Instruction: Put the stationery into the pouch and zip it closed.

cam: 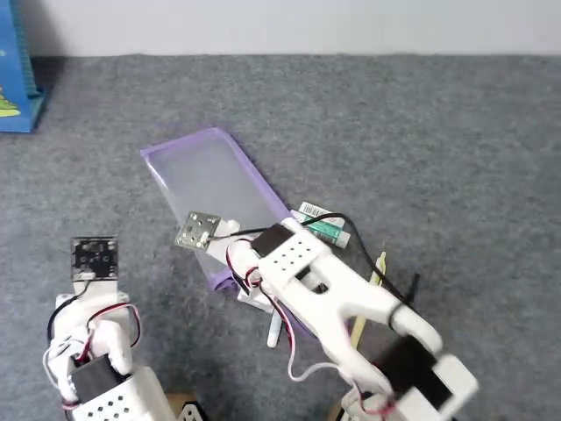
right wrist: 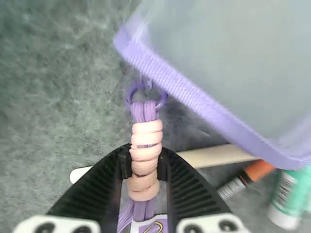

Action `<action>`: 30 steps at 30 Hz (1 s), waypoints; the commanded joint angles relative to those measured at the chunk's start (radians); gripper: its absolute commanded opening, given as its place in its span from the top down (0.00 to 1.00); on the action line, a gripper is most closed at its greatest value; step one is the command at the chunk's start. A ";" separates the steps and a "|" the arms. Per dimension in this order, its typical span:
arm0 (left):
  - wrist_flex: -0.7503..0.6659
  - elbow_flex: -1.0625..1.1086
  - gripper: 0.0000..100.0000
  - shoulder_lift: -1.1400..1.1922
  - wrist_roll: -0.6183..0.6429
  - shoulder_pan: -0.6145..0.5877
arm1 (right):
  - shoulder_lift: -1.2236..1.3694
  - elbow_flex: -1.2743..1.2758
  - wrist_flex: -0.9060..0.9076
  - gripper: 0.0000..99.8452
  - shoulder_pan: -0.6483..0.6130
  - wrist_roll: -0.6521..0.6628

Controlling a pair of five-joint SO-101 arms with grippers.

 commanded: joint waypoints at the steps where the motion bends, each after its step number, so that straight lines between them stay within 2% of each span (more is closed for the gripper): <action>1: 0.000 -0.065 0.89 -0.009 0.041 0.077 | -0.179 0.002 0.008 0.99 0.022 -0.051; 4: 0.002 -0.067 0.76 -0.009 0.133 0.124 | -0.278 0.020 0.008 0.99 0.028 -0.087; 6: -0.002 -0.068 0.71 -0.009 0.189 0.157 | -0.328 0.021 0.007 0.99 0.025 -0.115; 14: 0.005 -0.137 0.71 -0.009 0.322 0.370 | -0.438 0.061 -0.048 0.99 0.024 -0.147; 22: 0.005 -0.200 0.71 -0.009 0.341 0.531 | -0.446 0.078 -0.064 0.99 0.024 -0.146; 30: -0.040 -0.200 0.71 -0.009 0.373 0.580 | -0.447 0.080 -0.058 0.99 0.022 -0.146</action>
